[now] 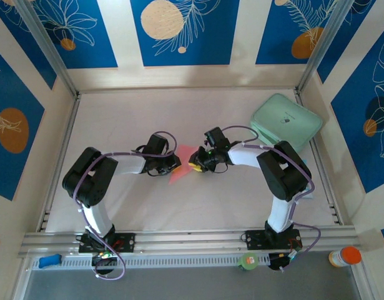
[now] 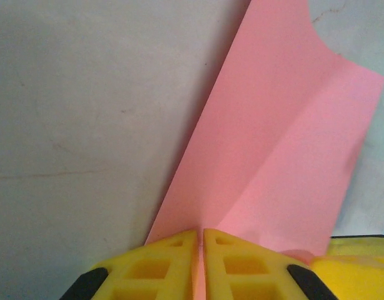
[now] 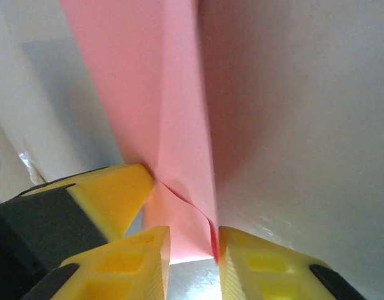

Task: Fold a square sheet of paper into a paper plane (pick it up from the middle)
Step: Fold the wing for the fifth time at the center of the table.

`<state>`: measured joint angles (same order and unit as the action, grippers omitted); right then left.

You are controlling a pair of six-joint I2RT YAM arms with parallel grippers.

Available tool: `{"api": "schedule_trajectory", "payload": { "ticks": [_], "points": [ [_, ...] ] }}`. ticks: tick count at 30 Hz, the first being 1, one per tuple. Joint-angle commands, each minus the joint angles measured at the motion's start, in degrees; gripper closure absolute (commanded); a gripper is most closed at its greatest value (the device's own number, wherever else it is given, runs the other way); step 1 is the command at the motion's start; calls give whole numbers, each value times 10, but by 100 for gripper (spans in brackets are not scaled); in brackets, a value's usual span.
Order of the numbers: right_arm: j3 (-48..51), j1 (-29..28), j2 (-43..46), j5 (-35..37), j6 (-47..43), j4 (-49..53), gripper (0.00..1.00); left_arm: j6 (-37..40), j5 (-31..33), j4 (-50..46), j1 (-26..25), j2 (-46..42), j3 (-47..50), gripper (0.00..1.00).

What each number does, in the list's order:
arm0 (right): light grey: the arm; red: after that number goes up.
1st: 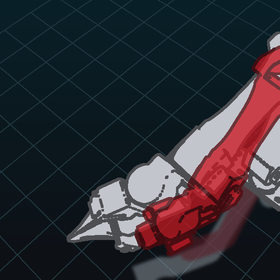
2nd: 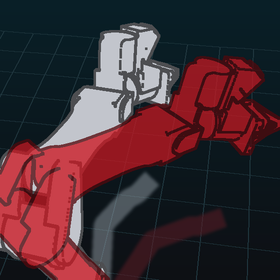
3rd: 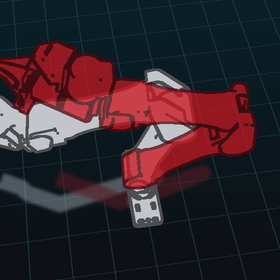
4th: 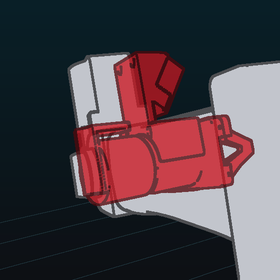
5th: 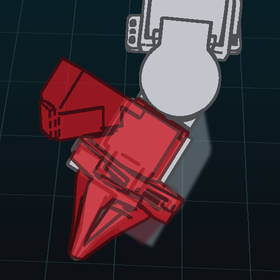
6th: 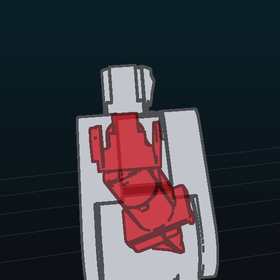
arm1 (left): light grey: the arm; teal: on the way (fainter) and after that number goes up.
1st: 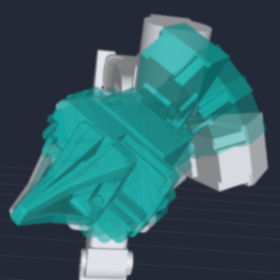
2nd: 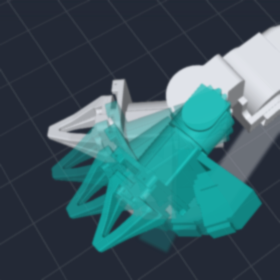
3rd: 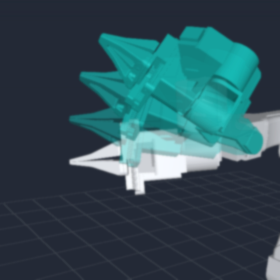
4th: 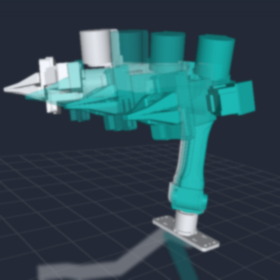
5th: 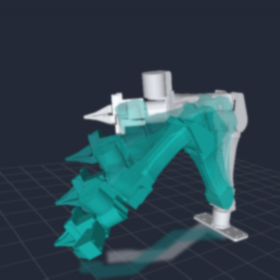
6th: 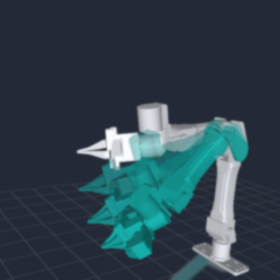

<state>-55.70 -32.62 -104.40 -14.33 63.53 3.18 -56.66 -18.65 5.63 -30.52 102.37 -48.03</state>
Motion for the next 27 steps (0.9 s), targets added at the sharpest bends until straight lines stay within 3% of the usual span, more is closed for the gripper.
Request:
{"api": "schedule_trajectory", "payload": {
  "ticks": [1, 19, 27],
  "points": [
    [12, 3, 12, -12, 5, -21, 77, -5, 11, -56, 8, 25, 26, 85],
    [-3, 0, -15, 31, -34, -3, 83, -4, 2, -55, 14, 20, 28, 83],
    [-2, 2, 12, 48, -47, 2, 100, 39, -29, -29, 18, -21, 12, 78]
  ]
}}
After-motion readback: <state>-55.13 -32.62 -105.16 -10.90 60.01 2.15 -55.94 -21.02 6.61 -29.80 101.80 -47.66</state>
